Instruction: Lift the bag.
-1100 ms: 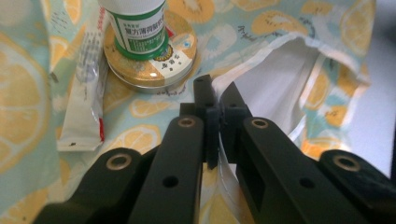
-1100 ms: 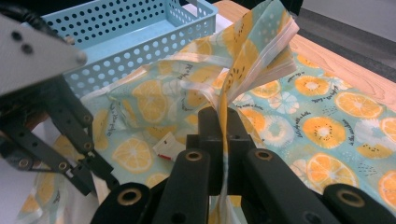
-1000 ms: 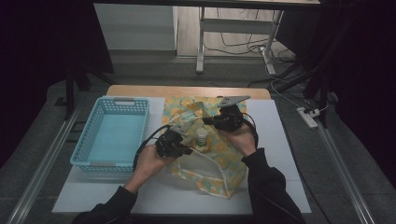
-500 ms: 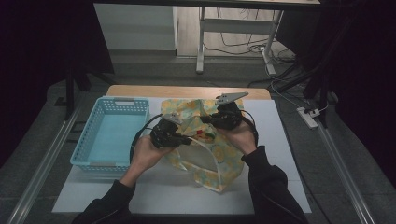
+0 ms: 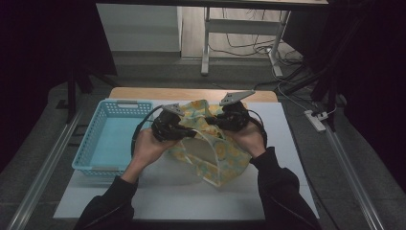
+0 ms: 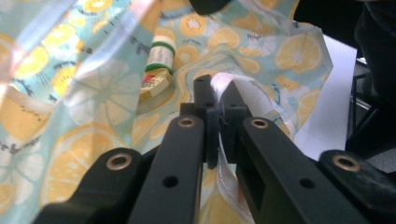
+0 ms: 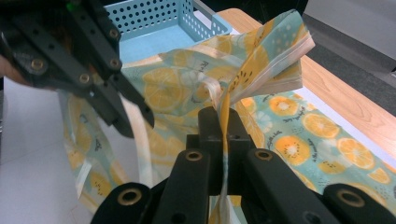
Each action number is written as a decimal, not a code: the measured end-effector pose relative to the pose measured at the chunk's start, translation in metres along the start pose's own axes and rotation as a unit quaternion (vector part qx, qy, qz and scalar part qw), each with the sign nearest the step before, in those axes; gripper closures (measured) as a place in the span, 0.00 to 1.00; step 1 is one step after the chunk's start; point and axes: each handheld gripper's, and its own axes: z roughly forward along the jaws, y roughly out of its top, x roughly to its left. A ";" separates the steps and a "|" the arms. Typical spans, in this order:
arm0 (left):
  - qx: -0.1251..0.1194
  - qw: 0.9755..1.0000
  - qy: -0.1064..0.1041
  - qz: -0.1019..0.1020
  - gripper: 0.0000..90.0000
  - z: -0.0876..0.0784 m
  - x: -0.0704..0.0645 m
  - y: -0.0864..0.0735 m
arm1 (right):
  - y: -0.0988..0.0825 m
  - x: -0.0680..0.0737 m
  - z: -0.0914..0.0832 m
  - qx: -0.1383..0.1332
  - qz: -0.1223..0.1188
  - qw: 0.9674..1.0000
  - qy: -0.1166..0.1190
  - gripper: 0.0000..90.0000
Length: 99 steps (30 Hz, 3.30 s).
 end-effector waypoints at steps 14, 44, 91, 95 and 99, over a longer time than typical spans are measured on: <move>-0.030 1.000 0.007 0.000 1.00 -0.028 0.011 0.033 | 0.020 0.004 -0.012 -0.008 -0.001 1.000 0.015 0.99; -0.101 0.994 0.037 0.002 1.00 -0.087 0.025 0.099 | 0.084 -0.005 -0.057 -0.058 -0.004 0.998 0.000 0.99; -0.119 0.989 0.088 -0.010 0.93 -0.085 0.042 0.111 | 0.098 -0.015 -0.052 -0.051 -0.003 0.998 -0.042 0.97; -0.117 0.989 0.093 -0.006 0.84 -0.081 0.043 0.108 | 0.095 -0.016 -0.051 -0.055 0.002 0.998 -0.043 0.90; -0.122 0.989 0.081 -0.007 0.71 -0.080 0.044 0.104 | 0.089 -0.018 -0.052 -0.061 0.010 0.997 -0.045 0.81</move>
